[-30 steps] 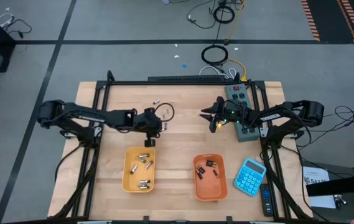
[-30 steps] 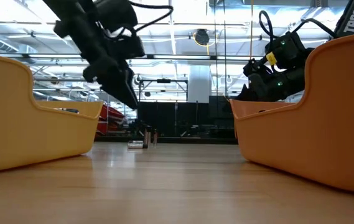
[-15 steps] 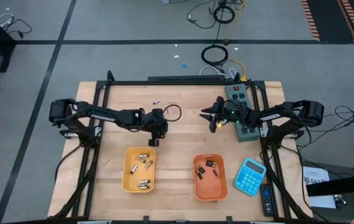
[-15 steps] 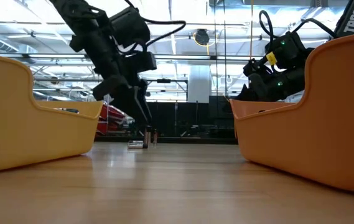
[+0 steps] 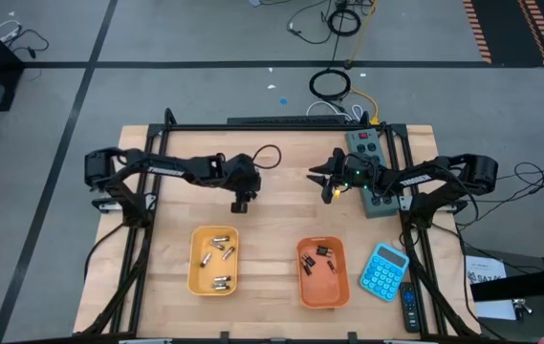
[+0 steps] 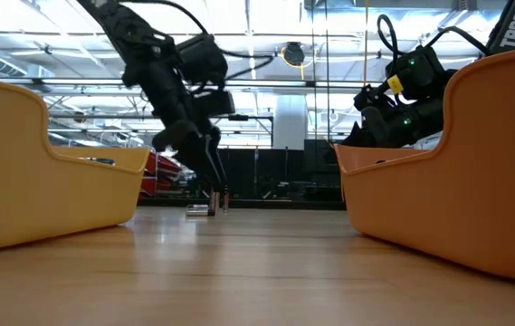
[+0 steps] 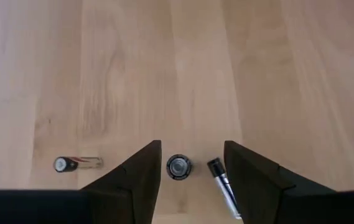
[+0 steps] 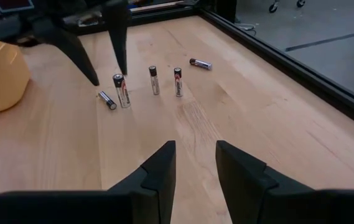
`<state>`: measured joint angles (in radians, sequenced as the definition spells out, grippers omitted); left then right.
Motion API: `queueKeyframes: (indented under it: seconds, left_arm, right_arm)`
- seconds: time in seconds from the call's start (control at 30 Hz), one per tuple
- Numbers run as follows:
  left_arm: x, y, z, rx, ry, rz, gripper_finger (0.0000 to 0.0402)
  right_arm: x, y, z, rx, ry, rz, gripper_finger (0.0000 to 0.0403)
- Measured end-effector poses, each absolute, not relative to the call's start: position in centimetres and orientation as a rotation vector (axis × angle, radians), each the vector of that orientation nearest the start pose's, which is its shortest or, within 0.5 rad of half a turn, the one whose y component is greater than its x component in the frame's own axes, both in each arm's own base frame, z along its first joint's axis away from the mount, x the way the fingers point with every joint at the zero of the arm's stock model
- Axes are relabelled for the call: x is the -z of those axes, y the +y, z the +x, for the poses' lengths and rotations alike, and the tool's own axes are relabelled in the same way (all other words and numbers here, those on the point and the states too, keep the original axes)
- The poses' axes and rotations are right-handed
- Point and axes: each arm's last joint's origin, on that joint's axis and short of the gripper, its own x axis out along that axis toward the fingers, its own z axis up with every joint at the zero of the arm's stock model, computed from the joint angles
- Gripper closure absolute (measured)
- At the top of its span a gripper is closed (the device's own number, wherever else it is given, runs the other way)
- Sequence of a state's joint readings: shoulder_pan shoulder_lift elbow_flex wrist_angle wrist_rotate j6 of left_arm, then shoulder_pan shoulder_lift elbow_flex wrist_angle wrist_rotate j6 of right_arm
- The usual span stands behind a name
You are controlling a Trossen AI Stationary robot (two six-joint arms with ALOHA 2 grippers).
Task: Sort batteries
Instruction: Put the silver battery into the yellow bin
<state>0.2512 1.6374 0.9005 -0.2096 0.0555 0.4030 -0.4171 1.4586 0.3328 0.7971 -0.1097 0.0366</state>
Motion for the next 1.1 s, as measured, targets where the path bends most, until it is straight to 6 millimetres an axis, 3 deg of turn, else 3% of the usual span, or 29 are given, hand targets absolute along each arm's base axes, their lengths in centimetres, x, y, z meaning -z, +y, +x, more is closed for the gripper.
queueKeyframes:
  seconds: [0.3,0.57,1.03,1.1]
  left_arm:
    - [-15.1,8.4,31.4,0.027,1.008,0.225,0.0217]
    - [-15.1,8.5,31.3,0.027,1.014,0.223,0.0221]
    - [-15.1,8.5,31.3,0.011,1.019,0.200,0.0343]
    - [-15.1,8.5,31.3,0.009,1.019,0.197,0.0343]
  right_arm:
    - [-13.9,-9.5,22.2,0.311,0.314,0.118,0.0298]
    - [-13.9,-9.5,22.2,0.310,0.315,0.115,0.0298]
    - [-13.9,-9.5,22.2,0.310,0.315,0.116,0.0298]
    - [-13.9,-9.5,22.2,0.310,0.315,0.116,0.0298]
